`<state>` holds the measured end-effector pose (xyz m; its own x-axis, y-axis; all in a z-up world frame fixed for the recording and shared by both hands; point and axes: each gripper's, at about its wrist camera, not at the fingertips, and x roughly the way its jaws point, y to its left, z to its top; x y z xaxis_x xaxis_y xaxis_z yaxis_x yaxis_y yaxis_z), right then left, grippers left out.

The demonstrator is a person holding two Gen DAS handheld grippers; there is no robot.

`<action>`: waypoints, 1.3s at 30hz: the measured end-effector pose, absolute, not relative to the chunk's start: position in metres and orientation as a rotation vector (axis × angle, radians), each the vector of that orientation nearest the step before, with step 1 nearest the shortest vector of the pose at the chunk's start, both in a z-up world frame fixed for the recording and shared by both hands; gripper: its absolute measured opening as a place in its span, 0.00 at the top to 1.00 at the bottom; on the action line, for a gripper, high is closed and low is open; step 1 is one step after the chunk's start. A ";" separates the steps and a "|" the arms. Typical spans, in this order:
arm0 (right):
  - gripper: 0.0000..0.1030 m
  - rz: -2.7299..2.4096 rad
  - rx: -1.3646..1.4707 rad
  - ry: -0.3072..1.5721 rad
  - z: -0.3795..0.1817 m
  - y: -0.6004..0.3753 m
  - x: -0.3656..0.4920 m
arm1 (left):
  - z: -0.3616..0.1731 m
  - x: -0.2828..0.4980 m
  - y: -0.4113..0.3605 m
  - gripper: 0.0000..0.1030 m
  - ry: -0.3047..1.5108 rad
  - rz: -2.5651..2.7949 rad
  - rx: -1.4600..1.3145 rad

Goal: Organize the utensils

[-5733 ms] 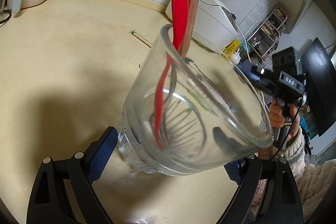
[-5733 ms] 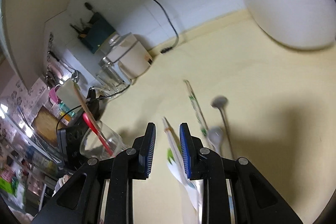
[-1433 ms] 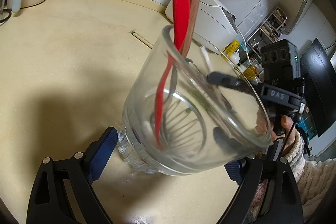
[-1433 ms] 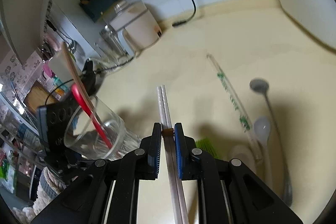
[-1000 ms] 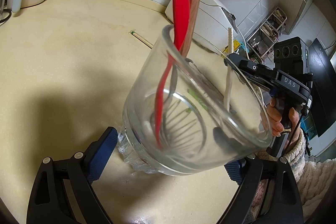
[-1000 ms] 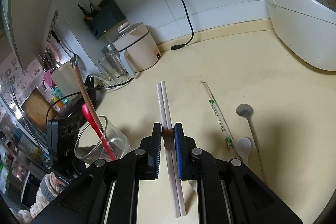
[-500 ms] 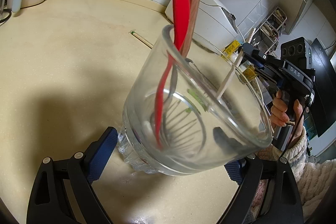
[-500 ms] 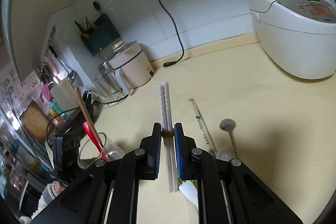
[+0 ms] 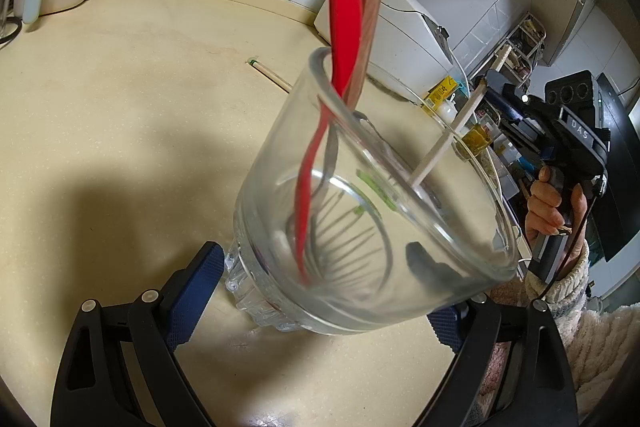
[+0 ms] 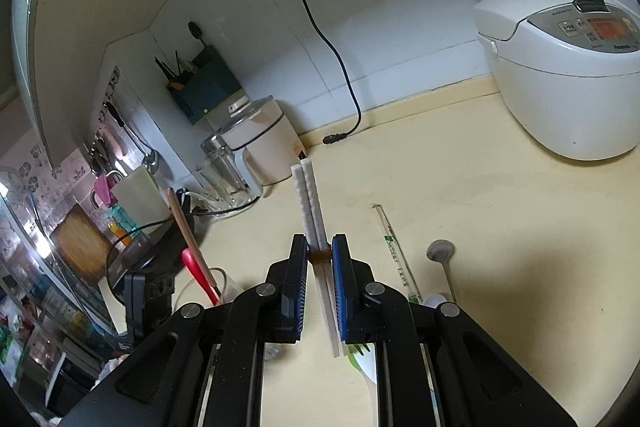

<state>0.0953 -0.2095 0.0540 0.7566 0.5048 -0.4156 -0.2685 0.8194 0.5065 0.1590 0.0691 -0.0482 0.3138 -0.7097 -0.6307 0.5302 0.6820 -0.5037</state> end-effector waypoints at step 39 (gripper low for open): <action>0.88 0.686 0.348 0.477 0.107 -0.106 0.106 | -0.049 0.160 0.071 0.09 0.945 -0.826 -0.219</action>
